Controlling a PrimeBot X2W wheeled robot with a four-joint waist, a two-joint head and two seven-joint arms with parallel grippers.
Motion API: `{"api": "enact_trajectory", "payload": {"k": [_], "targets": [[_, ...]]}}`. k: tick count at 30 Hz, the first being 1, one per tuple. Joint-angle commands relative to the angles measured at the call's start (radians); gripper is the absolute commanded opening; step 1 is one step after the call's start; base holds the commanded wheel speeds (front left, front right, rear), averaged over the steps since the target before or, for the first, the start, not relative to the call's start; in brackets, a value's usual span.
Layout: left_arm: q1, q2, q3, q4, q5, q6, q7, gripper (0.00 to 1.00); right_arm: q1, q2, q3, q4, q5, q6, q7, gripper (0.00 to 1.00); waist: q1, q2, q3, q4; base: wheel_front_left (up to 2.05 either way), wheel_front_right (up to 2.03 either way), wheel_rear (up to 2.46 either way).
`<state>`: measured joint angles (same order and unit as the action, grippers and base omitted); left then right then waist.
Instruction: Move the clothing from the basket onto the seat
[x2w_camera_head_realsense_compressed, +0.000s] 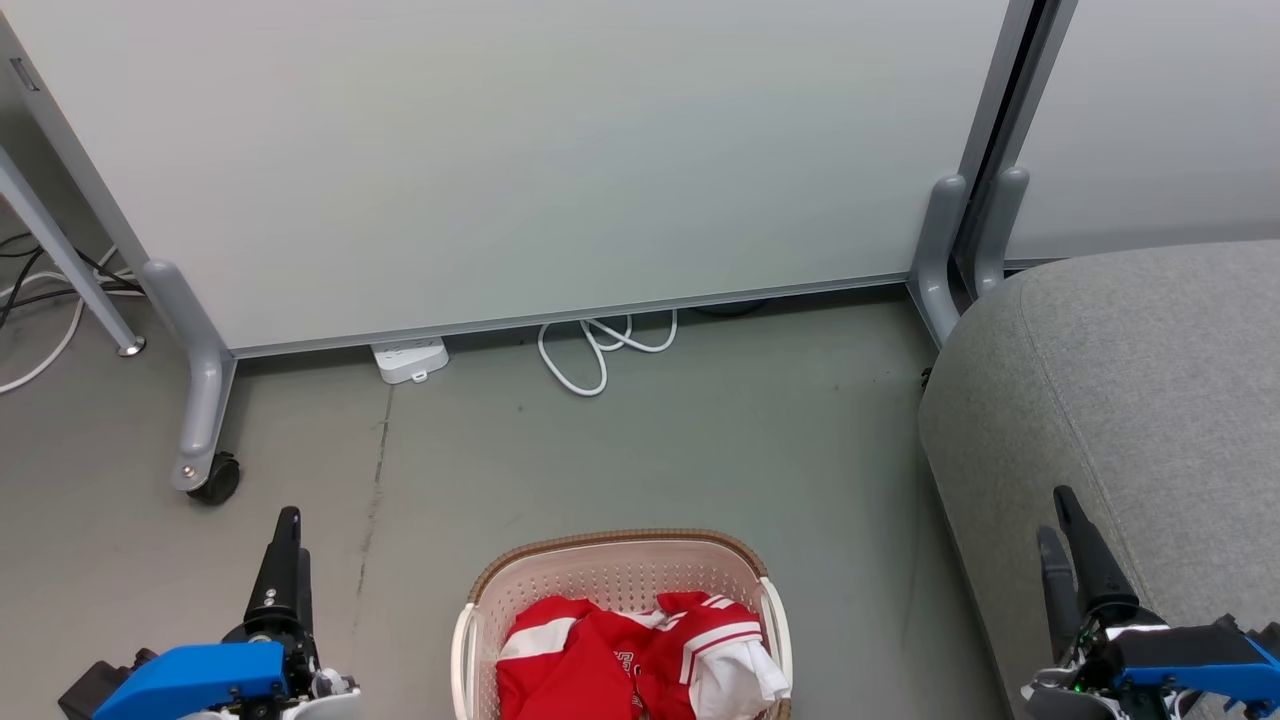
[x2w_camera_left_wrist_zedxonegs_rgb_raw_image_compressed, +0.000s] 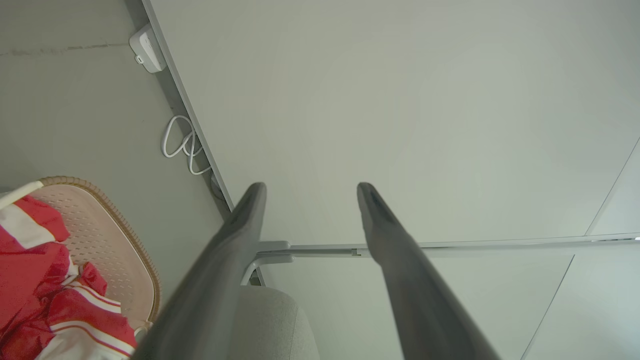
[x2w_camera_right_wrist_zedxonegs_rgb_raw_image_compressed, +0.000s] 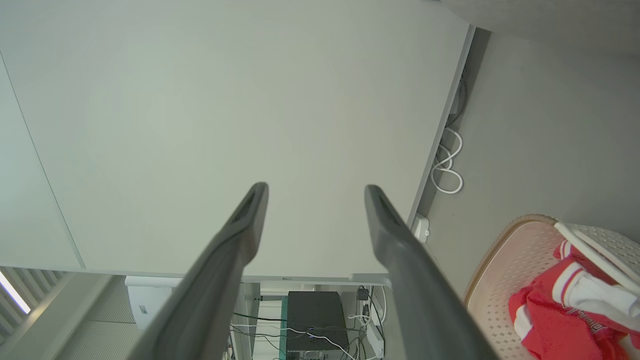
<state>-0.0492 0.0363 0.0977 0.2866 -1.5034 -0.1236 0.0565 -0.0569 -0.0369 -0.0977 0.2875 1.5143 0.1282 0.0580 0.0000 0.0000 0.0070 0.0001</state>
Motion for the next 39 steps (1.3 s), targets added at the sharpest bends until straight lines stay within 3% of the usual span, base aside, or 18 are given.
{"api": "enact_trajectory", "payload": {"k": [1, 22, 39], "targets": [[-0.038, 0.008, 0.001, -0.022, 0.03, -0.001, -0.011, 1.0, -0.03, -0.004, 0.004, -0.022, -0.028, 0.001, -0.011, 1.0, 0.0, 0.0, 0.0, 0.0, 0.0, 0.0, 0.0], [-0.061, 0.011, -0.064, -0.076, 0.491, 0.033, -0.098, 1.0, -0.044, -0.008, 0.084, -0.084, -0.468, 0.002, -0.099, 1.0, 0.0, 0.0, 0.008, 0.001, 0.0, 0.0, 0.0], [-0.075, 0.016, -0.138, -0.046, 0.797, 0.056, -0.155, 1.0, -0.049, -0.01, 0.133, -0.058, -0.739, 0.002, -0.156, 1.0, 0.0, 0.0, 0.009, 0.0, 0.0, 0.0, 0.0]]}}
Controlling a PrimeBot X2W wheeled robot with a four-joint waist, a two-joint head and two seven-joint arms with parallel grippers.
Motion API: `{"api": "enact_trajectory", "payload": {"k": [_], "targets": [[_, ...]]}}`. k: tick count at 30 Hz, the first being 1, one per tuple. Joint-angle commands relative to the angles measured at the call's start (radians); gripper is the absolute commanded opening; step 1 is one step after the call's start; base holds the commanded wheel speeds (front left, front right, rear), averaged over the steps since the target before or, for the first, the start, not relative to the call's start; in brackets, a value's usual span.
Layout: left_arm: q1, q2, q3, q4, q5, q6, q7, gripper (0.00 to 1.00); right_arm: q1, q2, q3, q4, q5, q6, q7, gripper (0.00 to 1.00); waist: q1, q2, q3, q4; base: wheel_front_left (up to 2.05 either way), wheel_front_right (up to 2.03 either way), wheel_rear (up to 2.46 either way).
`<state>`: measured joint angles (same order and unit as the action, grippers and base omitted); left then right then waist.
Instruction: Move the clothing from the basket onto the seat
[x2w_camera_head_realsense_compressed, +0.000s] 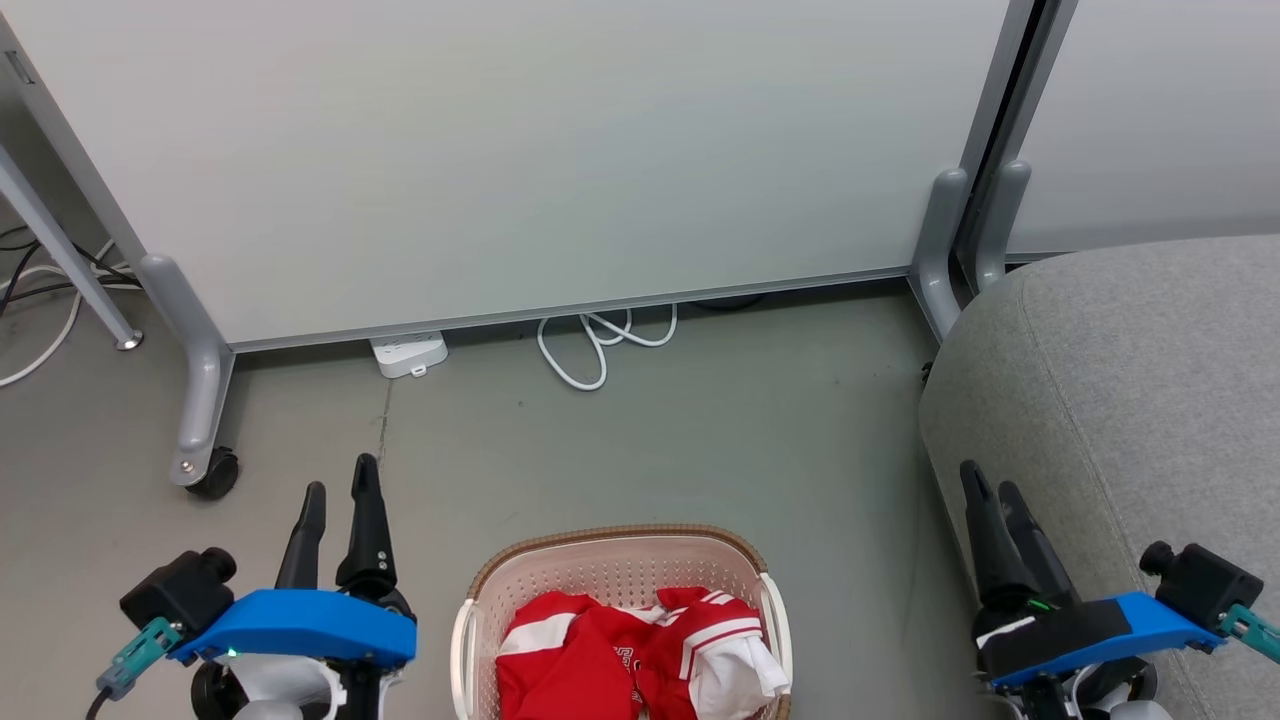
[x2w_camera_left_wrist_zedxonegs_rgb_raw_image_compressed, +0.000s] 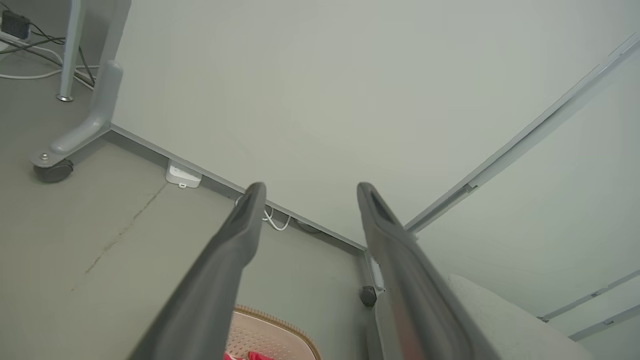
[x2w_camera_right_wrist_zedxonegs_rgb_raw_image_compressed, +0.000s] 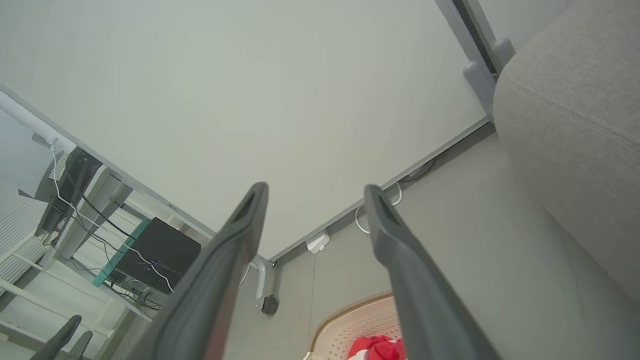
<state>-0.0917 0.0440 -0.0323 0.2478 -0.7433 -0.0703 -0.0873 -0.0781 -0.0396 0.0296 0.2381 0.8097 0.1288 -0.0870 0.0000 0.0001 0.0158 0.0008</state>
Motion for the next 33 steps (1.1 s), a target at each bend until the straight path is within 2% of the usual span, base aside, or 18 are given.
{"api": "enact_trajectory", "payload": {"k": [1, 33], "targets": [[-0.032, 0.009, -0.008, -0.007, 0.037, 0.003, -0.011, 1.0, -0.028, -0.008, 0.006, -0.009, -0.034, 0.001, -0.011, 1.0, 0.0, -0.0001, 0.0, 0.0, 0.0, 0.0, 0.0], [-0.046, 0.014, -0.075, 0.031, 0.382, 0.014, -0.097, 1.0, -0.032, -0.011, 0.022, 0.01, -0.39, 0.002, -0.097, 1.0, 0.0, -0.0001, -0.002, 0.001, 0.0, 0.0, 0.0]]}}
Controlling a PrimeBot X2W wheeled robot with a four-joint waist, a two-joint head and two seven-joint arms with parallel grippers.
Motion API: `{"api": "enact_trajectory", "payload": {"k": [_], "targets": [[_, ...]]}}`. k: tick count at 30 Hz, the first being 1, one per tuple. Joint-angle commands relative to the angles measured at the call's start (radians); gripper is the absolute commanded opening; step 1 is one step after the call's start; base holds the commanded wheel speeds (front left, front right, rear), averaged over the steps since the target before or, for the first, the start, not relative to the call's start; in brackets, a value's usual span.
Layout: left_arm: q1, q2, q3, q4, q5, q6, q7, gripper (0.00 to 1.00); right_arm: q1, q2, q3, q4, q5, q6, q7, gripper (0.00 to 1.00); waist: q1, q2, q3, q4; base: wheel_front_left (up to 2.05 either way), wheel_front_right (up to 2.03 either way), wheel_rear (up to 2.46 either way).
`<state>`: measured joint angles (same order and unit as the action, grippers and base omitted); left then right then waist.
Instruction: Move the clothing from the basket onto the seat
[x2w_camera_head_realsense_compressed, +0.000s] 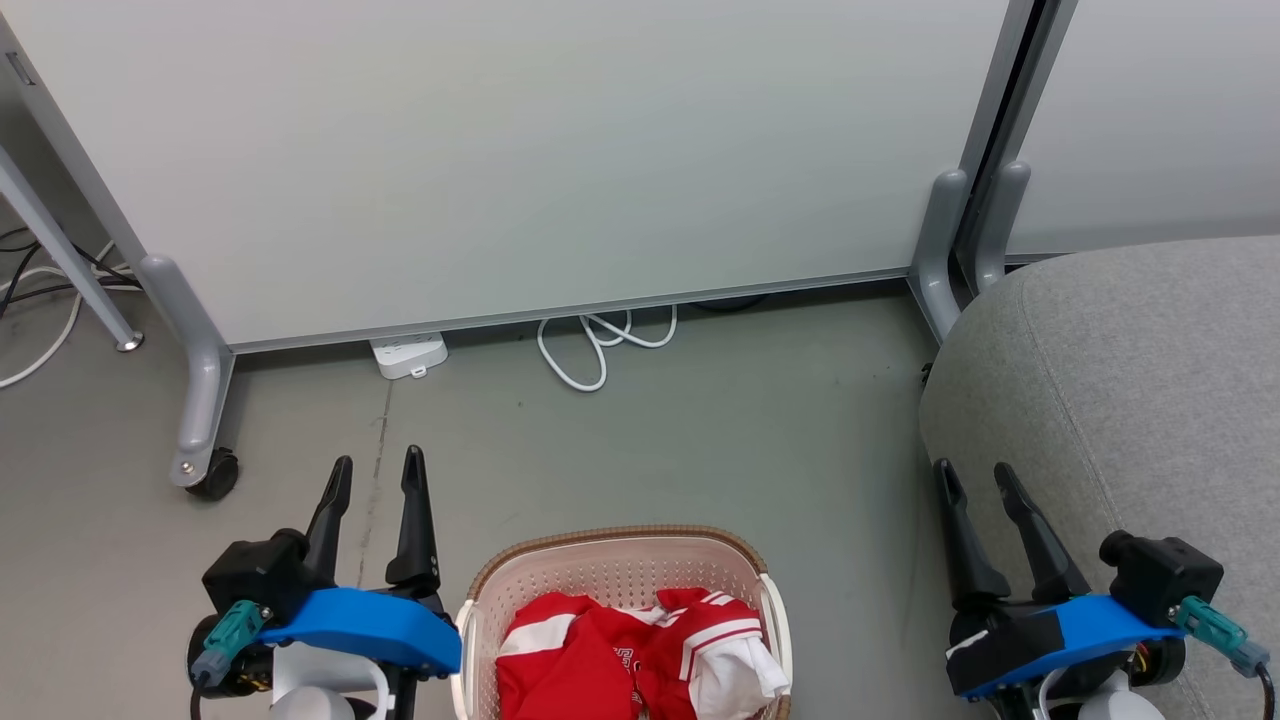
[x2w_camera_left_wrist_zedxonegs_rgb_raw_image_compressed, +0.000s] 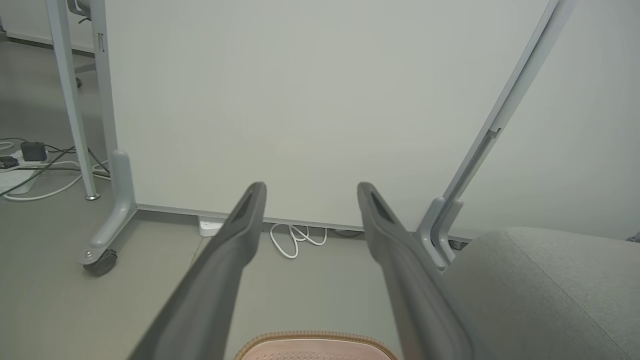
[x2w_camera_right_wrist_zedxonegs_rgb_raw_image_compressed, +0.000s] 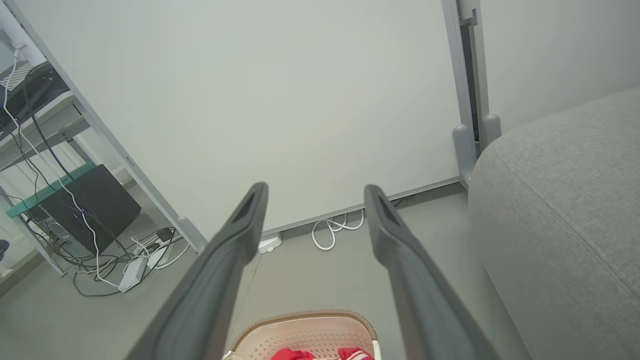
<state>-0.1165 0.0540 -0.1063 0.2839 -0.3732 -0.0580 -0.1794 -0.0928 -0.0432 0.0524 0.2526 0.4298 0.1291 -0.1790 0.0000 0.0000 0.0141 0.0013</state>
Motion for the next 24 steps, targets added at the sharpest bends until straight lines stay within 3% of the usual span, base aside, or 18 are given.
{"api": "enact_trajectory", "payload": {"k": [1, 24], "targets": [[-0.021, 0.003, -0.002, -0.004, 0.021, 0.002, -0.008, 1.0, -0.017, -0.007, -0.002, -0.003, -0.019, 0.002, -0.008, 1.0, 0.0, 0.0, 0.0, 0.0, 0.0, 0.0, 0.0], [-0.022, -0.001, -0.022, 0.02, 0.212, -0.003, -0.056, 1.0, -0.019, -0.009, -0.001, 0.024, -0.213, 0.002, -0.057, 1.0, 0.0, 0.0, 0.003, -0.002, 0.0, 0.0, 0.0]]}}
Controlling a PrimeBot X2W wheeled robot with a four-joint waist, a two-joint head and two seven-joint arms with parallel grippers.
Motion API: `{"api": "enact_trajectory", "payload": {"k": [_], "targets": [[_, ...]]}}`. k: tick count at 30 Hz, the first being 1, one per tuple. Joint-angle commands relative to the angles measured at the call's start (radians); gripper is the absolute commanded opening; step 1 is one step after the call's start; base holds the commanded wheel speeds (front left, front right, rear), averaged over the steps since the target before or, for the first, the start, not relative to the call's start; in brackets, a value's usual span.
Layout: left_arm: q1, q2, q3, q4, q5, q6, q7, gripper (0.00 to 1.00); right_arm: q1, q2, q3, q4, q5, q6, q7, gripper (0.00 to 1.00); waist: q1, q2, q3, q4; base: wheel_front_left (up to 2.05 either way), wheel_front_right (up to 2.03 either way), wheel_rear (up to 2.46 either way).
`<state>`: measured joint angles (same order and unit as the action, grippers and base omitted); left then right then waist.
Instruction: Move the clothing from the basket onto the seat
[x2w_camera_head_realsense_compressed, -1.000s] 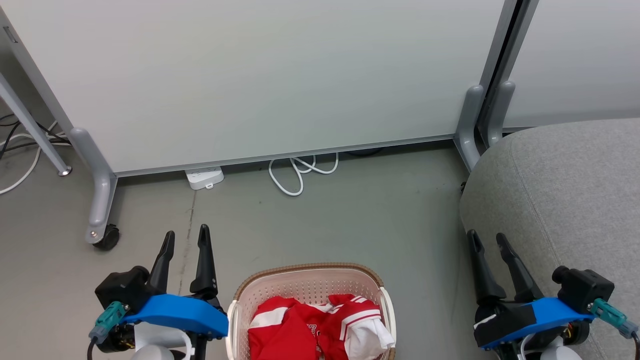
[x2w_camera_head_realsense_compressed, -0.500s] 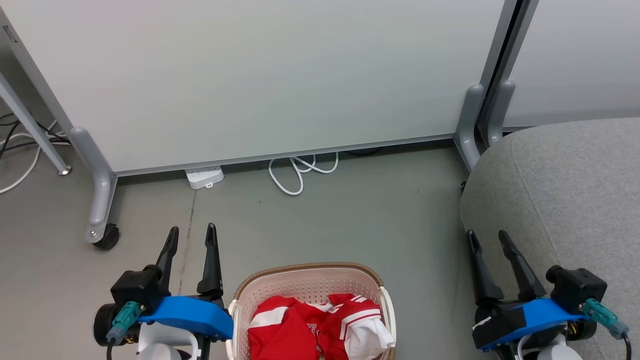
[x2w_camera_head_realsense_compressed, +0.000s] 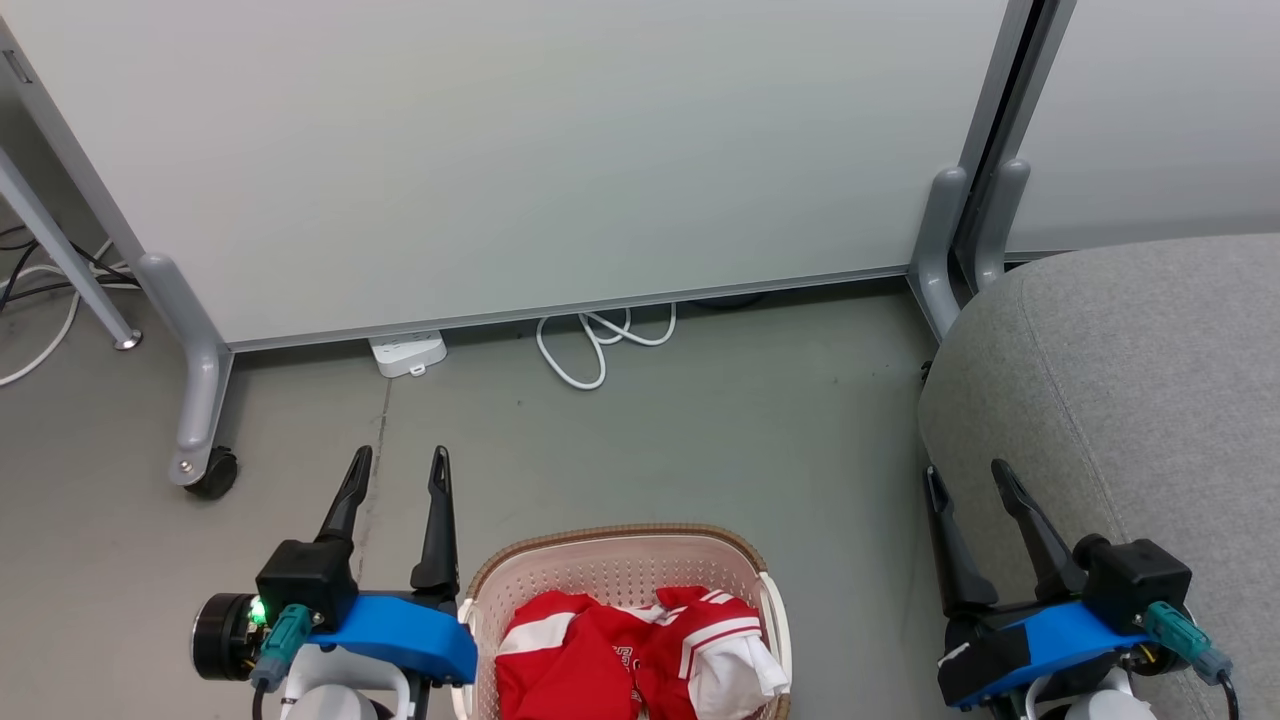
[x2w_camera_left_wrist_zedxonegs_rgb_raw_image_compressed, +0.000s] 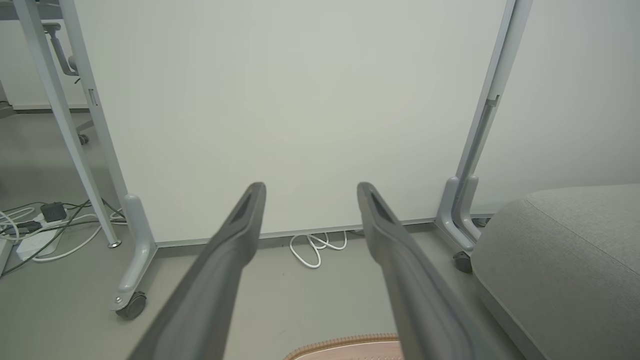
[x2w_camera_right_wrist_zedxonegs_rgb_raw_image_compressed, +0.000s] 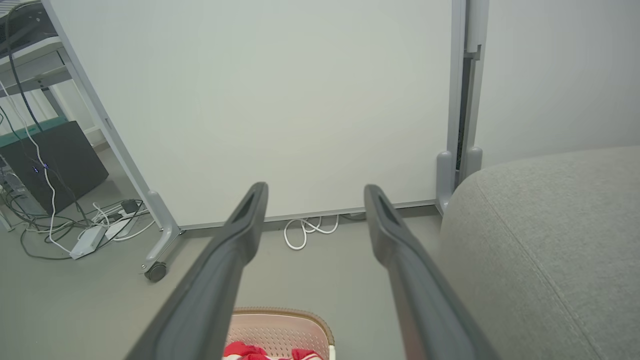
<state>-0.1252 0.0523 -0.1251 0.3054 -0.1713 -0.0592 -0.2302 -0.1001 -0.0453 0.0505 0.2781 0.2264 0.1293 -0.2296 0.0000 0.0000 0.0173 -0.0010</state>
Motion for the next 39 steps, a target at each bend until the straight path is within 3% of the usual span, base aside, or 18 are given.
{"api": "enact_trajectory", "payload": {"k": [1, 18, 39], "targets": [[-0.014, 0.001, -0.004, -0.001, 0.018, -0.002, -0.007, 1.0, -0.012, -0.007, 0.0, 0.001, -0.018, 0.002, -0.008, 1.0, 0.0, 0.0, 0.001, 0.0, 0.0, 0.0, 0.0], [-0.018, -0.001, -0.017, 0.017, 0.134, -0.003, -0.037, 1.0, -0.014, -0.008, 0.009, 0.016, -0.122, 0.002, -0.038, 1.0, 0.0, 0.0, -0.002, 0.001, 0.0, 0.0, 0.0], [-0.044, -0.002, -0.045, 0.054, 0.12, -0.031, -0.037, 1.0, -0.024, -0.008, 0.015, 0.017, -0.103, 0.002, -0.037, 1.0, 0.0, 0.0, 0.026, -0.016, 0.0, 0.0, 0.0]]}}
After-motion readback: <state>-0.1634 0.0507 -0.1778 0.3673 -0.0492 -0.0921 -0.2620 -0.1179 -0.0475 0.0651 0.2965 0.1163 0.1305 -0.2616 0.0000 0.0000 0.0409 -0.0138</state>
